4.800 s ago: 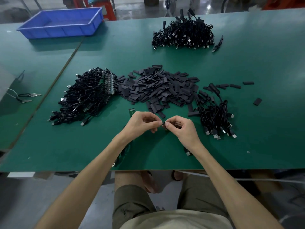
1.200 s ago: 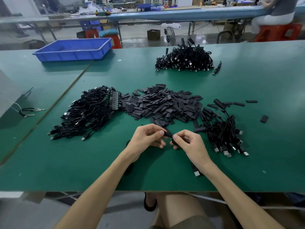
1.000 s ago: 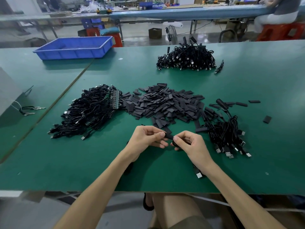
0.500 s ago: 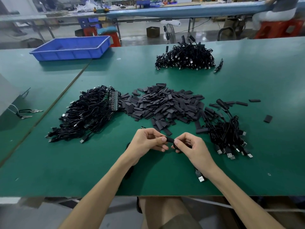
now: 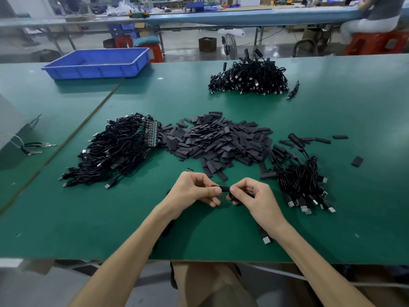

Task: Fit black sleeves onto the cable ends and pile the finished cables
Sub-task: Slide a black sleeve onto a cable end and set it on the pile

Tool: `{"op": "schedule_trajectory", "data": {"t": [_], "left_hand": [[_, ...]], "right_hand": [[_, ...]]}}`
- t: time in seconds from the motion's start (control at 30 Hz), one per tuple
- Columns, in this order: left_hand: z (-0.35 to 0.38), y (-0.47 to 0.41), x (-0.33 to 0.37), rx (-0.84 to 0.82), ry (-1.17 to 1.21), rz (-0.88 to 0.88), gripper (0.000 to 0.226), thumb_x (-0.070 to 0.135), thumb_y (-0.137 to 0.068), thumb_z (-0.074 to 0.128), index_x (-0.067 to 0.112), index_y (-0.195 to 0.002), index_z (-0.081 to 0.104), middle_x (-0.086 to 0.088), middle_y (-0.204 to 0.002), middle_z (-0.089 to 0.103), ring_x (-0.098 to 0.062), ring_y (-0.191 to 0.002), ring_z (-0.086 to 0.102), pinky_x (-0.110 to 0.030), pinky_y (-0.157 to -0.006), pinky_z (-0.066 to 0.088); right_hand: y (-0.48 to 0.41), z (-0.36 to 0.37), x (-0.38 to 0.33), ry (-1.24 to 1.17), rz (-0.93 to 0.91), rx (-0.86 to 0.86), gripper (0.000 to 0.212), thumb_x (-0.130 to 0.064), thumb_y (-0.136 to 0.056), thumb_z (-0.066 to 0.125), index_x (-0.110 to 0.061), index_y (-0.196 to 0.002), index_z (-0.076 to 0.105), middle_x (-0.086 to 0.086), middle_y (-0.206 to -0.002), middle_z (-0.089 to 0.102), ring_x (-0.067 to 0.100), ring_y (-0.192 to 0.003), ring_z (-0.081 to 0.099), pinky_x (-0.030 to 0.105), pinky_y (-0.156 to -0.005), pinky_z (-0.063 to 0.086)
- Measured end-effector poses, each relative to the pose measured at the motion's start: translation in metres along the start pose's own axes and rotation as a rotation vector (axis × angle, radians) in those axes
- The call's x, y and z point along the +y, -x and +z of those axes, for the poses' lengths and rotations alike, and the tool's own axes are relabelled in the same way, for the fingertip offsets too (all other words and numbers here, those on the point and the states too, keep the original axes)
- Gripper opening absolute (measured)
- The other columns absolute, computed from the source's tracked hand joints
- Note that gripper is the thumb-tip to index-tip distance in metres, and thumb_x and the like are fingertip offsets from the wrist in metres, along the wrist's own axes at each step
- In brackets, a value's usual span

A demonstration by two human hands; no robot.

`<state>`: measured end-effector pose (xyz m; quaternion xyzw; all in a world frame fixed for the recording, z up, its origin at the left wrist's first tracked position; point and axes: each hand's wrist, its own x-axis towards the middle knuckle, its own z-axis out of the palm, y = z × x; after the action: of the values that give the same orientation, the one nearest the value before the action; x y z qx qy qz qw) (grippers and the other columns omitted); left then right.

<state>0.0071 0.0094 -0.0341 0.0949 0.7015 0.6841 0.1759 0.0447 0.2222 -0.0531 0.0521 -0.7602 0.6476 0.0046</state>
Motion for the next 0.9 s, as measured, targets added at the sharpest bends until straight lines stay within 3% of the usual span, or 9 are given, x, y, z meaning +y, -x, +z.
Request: {"op": "schedule_trajectory", "data": {"t": [0.37, 0.53, 0.67, 0.73, 0.83, 0.9], "left_hand": [[0.001, -0.001, 0.003, -0.005, -0.007, -0.010, 0.020, 0.011, -0.081, 0.084, -0.004, -0.086, 0.072, -0.030, -0.081, 0.072, -0.036, -0.072, 0.073, -0.033, -0.068, 0.061], [0.009, -0.003, 0.002, 0.070, -0.008, 0.025, 0.018, 0.008, -0.084, 0.081, -0.004, -0.087, 0.069, -0.022, -0.078, 0.073, -0.034, -0.070, 0.074, -0.035, -0.065, 0.062], [0.017, -0.005, 0.003, 0.116, -0.202, 0.082, 0.011, 0.007, -0.093, 0.071, 0.000, -0.102, 0.069, -0.014, -0.083, 0.075, -0.031, -0.071, 0.075, -0.037, -0.066, 0.062], [0.014, -0.002, 0.009, 0.135, -0.365, 0.136, 0.012, 0.010, -0.096, 0.068, 0.009, -0.108, 0.069, -0.002, -0.089, 0.076, -0.022, -0.070, 0.075, -0.034, -0.068, 0.062], [0.001, 0.006, 0.023, 0.353, -0.558, 0.245, 0.013, 0.012, -0.096, 0.066, 0.022, -0.103, 0.071, 0.010, -0.091, 0.072, -0.004, -0.072, 0.068, -0.015, -0.065, 0.053], [-0.013, 0.009, 0.030, 0.569, -0.688, 0.267, 0.013, 0.013, -0.095, 0.066, 0.023, -0.103, 0.070, 0.011, -0.097, 0.066, -0.002, -0.081, 0.062, -0.010, -0.069, 0.047]], "right_hand": [[-0.002, -0.003, -0.003, 0.022, 0.009, -0.011, 0.011, -0.013, -0.097, 0.072, -0.006, -0.089, 0.072, 0.005, -0.082, 0.078, 0.022, -0.078, 0.074, 0.035, -0.078, 0.062], [0.000, -0.001, -0.007, 0.032, 0.014, 0.043, 0.009, -0.015, -0.099, 0.070, -0.010, -0.091, 0.072, 0.002, -0.084, 0.079, 0.018, -0.079, 0.075, 0.032, -0.078, 0.061], [0.001, 0.001, -0.013, 0.085, -0.011, 0.090, 0.007, -0.023, -0.097, 0.072, -0.018, -0.094, 0.071, -0.002, -0.084, 0.077, 0.018, -0.074, 0.073, 0.031, -0.077, 0.059], [0.002, -0.001, -0.016, 0.127, -0.028, 0.122, 0.006, -0.024, -0.096, 0.073, -0.020, -0.094, 0.071, -0.003, -0.084, 0.075, 0.016, -0.077, 0.071, 0.028, -0.076, 0.058], [-0.001, -0.017, -0.024, 0.270, -0.096, 0.196, 0.006, -0.022, -0.096, 0.072, -0.022, -0.096, 0.067, -0.006, -0.089, 0.070, 0.003, -0.081, 0.066, 0.017, -0.073, 0.053], [-0.006, -0.036, -0.032, 0.397, -0.150, 0.261, 0.007, -0.017, -0.097, 0.070, -0.021, -0.099, 0.064, -0.006, -0.093, 0.067, 0.001, -0.079, 0.064, 0.013, -0.070, 0.051]]}}
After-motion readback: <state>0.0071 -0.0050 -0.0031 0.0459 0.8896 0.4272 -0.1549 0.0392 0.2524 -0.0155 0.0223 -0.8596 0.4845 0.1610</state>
